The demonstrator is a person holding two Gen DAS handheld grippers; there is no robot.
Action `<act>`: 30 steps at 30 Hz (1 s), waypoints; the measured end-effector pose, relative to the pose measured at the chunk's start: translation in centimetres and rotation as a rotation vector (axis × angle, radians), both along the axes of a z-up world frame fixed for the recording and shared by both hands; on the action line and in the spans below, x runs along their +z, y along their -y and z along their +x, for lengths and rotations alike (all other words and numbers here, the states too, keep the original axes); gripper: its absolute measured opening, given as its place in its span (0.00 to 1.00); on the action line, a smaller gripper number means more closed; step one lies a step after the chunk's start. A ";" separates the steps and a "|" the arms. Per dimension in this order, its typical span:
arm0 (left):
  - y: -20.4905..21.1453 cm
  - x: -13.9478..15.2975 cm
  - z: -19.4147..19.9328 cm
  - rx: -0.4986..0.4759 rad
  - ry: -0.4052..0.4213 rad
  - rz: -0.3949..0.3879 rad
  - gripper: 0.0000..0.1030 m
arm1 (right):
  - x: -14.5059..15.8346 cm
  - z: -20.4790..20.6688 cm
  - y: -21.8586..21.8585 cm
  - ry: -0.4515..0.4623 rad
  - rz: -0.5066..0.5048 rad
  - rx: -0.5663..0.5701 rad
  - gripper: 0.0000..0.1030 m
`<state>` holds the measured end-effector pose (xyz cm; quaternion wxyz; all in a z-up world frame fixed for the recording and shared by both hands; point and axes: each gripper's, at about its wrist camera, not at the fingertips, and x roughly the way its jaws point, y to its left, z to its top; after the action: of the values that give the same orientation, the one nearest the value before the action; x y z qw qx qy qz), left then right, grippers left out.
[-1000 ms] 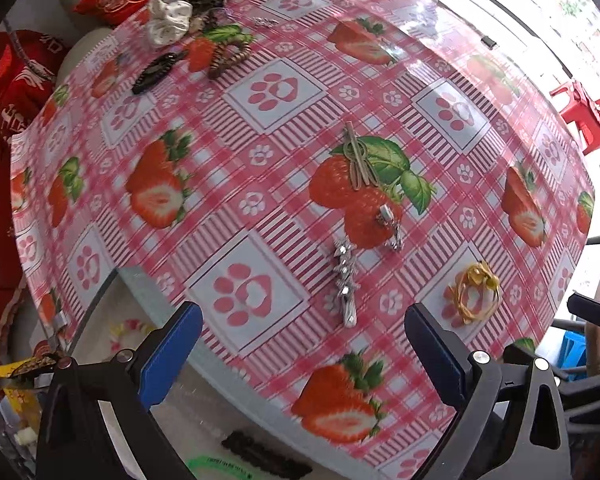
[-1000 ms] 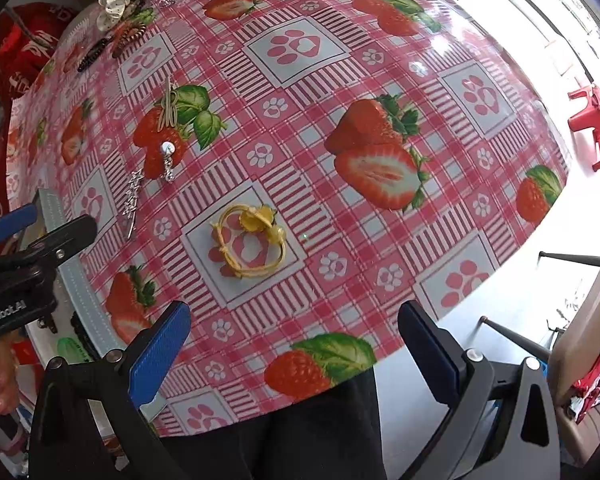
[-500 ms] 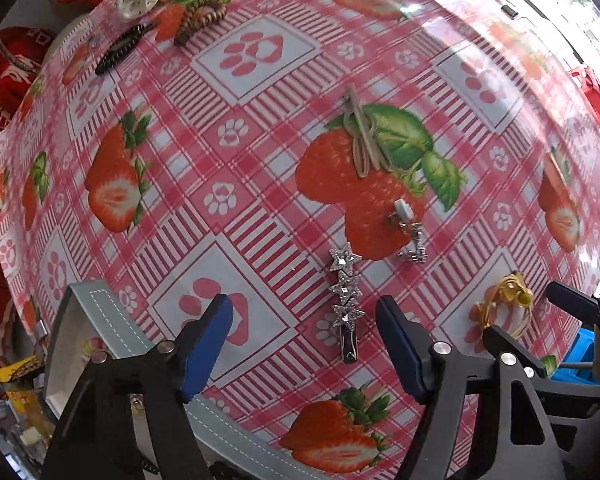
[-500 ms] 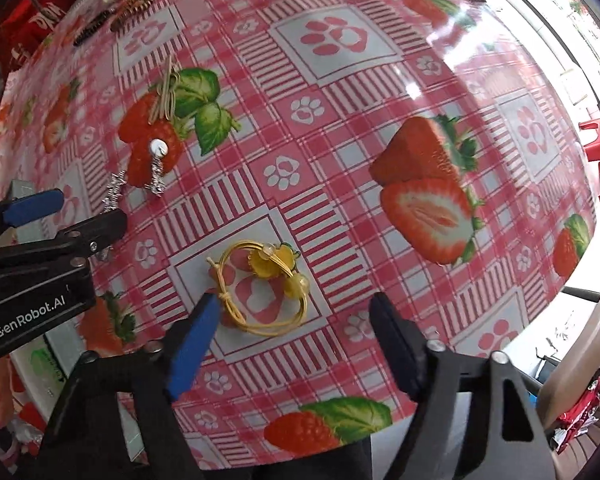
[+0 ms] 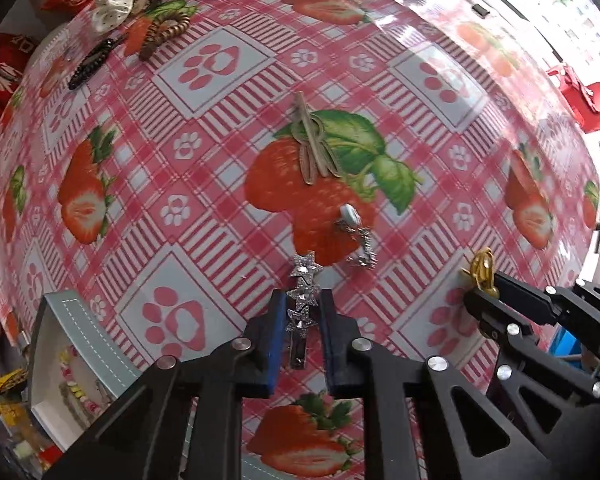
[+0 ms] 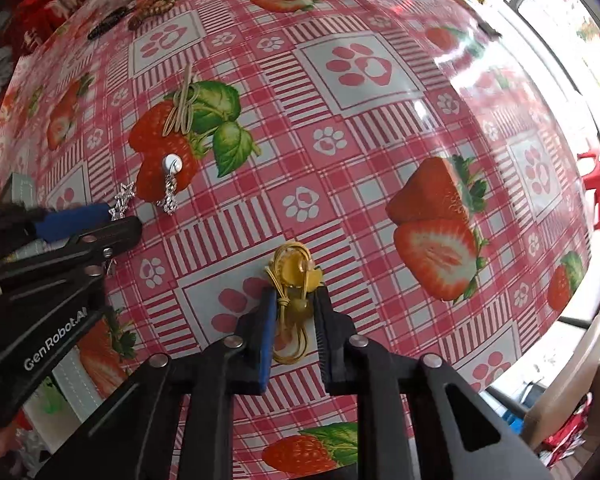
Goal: Organize jewelry
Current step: 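Grasp the yellow flower clip with the right tool while the left tool grasps the silver star pin, then carry the yellow clip and star pin with both tools over the white box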
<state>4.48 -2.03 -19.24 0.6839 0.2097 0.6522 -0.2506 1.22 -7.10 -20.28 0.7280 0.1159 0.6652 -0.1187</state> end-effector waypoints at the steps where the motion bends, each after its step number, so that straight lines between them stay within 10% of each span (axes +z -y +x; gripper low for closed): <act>1: -0.1 0.0 0.0 0.002 -0.008 -0.008 0.22 | 0.1 0.3 0.7 0.003 0.015 -0.009 0.18; 30: -3.6 6.6 -2.9 0.021 0.015 -0.144 0.22 | 4.7 -4.0 3.5 0.075 0.126 -0.148 0.18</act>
<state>1.54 1.54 -12.62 0.7046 0.1548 0.6297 -0.2882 -2.83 -10.59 -15.55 0.7328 0.2146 0.6333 -0.1258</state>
